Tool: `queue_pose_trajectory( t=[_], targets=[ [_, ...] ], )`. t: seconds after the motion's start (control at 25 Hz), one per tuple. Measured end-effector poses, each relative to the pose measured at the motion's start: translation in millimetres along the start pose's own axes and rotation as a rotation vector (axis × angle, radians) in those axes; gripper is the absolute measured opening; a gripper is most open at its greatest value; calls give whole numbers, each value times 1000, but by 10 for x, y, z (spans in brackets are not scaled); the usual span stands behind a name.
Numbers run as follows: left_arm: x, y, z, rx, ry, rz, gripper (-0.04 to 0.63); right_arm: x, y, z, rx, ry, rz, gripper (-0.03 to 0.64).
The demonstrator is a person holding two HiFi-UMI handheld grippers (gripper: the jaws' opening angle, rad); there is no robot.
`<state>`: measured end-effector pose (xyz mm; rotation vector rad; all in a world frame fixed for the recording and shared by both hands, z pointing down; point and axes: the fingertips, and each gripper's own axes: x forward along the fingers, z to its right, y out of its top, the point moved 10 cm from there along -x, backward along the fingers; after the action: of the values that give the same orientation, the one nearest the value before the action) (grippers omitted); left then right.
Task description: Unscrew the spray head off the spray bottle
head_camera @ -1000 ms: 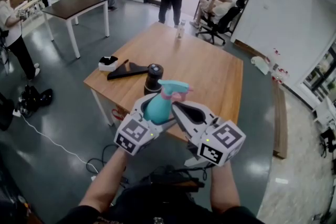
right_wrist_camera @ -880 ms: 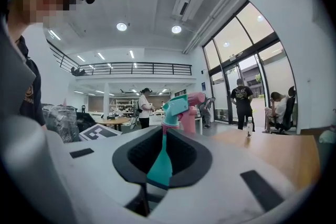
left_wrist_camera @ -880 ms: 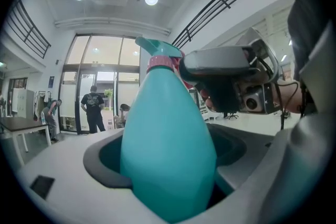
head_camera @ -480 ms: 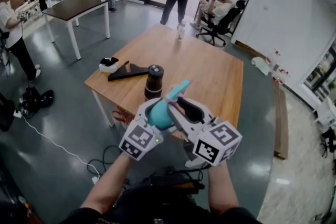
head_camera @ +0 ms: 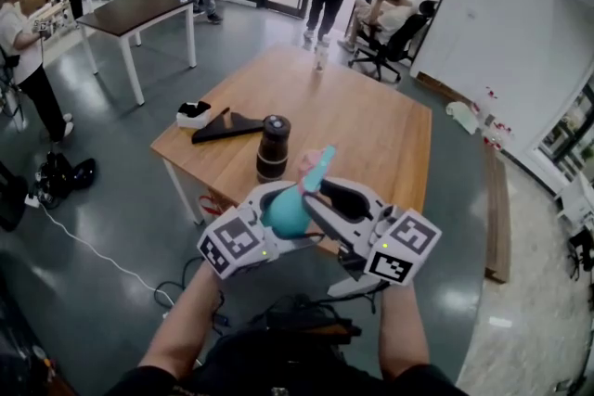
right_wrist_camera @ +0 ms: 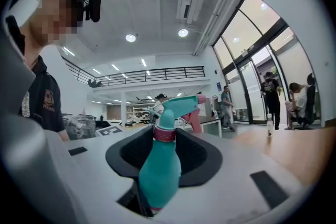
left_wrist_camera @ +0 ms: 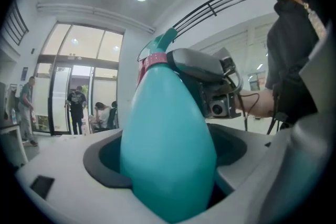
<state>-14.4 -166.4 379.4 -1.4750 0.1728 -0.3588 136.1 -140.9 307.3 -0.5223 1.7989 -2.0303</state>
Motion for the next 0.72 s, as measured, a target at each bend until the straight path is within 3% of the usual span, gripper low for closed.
queue_pose_trajectory(
  t=[0.28, 0.4, 0.52, 0.72],
  targets=[
    [-13, -1, 48, -24, -223, 24, 434, -65, -33, 90, -53, 221, -4, 146],
    [-17, -4, 56, -30, -260, 54, 434, -66, -5, 97, -73, 272, 4, 146],
    [-25, -5, 29, -35, -200, 75, 434, -46, 17, 81, -81, 226, 14, 147],
    [-59, 7, -117, -40, 23, 66, 434, -4, 21, 81, -82, 105, 32, 149]
  ],
)
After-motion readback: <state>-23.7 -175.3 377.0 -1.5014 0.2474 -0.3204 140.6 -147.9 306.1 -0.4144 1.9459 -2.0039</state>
